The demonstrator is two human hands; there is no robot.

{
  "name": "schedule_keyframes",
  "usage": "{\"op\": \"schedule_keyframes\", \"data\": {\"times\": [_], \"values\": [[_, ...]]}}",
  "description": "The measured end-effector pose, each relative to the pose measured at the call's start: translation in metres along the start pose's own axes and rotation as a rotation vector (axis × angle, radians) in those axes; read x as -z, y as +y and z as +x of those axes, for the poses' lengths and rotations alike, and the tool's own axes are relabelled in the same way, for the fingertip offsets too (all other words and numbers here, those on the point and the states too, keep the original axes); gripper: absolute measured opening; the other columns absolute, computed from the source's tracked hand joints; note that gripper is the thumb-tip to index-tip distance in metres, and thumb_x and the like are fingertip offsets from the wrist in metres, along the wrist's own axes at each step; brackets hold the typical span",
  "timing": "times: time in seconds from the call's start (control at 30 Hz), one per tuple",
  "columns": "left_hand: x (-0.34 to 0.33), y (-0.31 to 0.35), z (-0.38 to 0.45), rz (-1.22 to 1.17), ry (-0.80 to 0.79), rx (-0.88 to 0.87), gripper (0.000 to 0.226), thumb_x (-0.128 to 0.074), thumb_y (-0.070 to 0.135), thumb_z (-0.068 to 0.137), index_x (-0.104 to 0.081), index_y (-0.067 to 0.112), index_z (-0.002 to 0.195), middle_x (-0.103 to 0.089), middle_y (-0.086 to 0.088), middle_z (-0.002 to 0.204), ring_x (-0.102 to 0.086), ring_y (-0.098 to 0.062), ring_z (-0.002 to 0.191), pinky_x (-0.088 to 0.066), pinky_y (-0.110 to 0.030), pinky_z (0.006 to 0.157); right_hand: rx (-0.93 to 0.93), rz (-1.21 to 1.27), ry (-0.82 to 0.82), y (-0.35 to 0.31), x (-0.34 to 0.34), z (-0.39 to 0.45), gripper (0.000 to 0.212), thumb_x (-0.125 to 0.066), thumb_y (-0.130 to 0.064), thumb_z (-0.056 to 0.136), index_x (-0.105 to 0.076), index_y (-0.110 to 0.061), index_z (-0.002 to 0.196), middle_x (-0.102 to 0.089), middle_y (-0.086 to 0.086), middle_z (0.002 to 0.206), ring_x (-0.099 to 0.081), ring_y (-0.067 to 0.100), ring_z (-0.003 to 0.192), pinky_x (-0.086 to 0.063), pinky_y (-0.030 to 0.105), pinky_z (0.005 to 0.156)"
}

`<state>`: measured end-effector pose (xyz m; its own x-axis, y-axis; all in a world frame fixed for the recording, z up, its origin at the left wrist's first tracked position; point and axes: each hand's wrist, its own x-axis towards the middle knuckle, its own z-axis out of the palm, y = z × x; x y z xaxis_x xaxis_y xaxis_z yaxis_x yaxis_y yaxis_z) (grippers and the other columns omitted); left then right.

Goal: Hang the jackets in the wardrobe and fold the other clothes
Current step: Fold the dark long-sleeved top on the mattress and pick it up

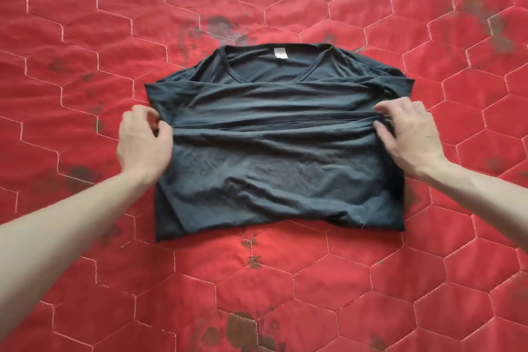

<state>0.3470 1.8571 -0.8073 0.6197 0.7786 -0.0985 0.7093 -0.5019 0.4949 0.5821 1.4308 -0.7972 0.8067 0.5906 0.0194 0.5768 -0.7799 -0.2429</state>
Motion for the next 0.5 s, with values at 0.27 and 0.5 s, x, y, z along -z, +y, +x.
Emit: {"op": "schedule_keyframes", "data": {"times": [0.27,0.5], "values": [[-0.003,0.008,0.011,0.681,-0.236,-0.928,0.025,-0.071,0.021,0.088,-0.060,0.005,0.104,-0.059,-0.018,0.097,-0.057,-0.041,0.098,-0.043,-0.054,0.094,0.313,-0.235,-0.133,0.001,-0.004,0.024,0.018,-0.074,-0.020,0.091,-0.066,-0.011,0.105,-0.066,0.010,0.099,-0.059,0.038,0.098,-0.044,0.051,0.091],[0.011,0.000,0.032,0.575,-0.152,-1.035,0.028,-0.043,0.026,0.108,-0.056,0.009,0.089,-0.062,-0.010,0.077,-0.058,-0.036,0.081,-0.046,-0.051,0.087,0.161,-0.181,0.139,0.013,0.002,0.030,0.015,-0.071,-0.027,0.099,-0.065,-0.016,0.090,-0.067,0.004,0.087,-0.055,0.034,0.091,-0.037,0.046,0.089]]}}
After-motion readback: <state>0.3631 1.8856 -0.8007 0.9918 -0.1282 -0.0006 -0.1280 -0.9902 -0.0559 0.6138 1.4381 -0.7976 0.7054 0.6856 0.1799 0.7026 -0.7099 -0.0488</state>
